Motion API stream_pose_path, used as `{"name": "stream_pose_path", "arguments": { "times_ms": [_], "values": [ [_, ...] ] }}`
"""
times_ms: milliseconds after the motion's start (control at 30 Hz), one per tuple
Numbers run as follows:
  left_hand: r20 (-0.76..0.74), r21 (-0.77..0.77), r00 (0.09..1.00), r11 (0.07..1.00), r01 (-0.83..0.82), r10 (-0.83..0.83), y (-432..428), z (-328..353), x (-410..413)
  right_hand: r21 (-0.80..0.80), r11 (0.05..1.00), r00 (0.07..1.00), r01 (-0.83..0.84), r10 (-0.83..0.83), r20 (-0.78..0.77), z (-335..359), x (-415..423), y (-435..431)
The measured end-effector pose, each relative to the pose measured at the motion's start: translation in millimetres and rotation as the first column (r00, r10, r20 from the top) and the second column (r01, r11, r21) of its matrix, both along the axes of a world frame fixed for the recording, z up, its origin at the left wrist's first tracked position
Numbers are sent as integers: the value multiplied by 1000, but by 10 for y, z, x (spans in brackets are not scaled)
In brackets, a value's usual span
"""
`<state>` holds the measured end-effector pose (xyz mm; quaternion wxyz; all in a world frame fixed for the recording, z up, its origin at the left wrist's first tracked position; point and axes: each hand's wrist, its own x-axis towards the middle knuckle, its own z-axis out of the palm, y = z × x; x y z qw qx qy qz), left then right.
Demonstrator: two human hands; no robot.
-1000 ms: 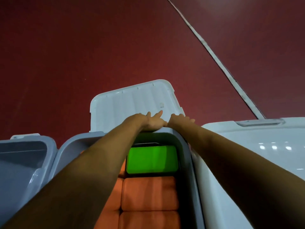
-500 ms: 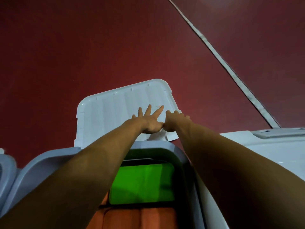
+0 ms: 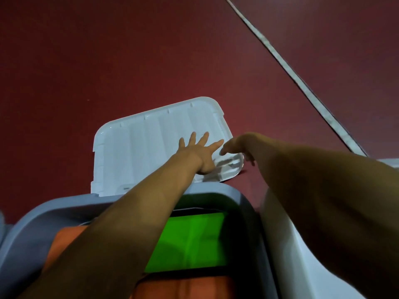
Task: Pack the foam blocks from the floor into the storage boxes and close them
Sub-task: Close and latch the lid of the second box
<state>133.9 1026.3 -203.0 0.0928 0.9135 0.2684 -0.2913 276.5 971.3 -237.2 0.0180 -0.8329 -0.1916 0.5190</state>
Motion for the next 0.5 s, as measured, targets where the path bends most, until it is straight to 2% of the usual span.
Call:
{"name": "stream_pose_path", "arguments": {
  "times_ms": [100,233,300,367,433,500],
  "values": [
    [-16,-8,1000,1000,-25,25,26,-5,-18,17,999,999,47,-47,2,-389,271,-19],
    [0,-7,999,999,-48,48,55,-21,-19,87,983,986,161,-155,-69,173,58,-148],
    [10,3,998,998,-59,59,63,-16,-15,133,962,970,239,-229,-86,189,123,-88],
    [10,17,998,998,-62,62,65,-5,-17,197,932,946,304,-270,-181,247,105,-38],
    [1,27,998,997,-68,68,66,-1,-18,192,938,939,288,-238,-247,218,61,-29],
    [-21,44,998,997,-63,64,61,-3,-20,164,969,969,182,-149,-198,141,11,-62]
  ]
}}
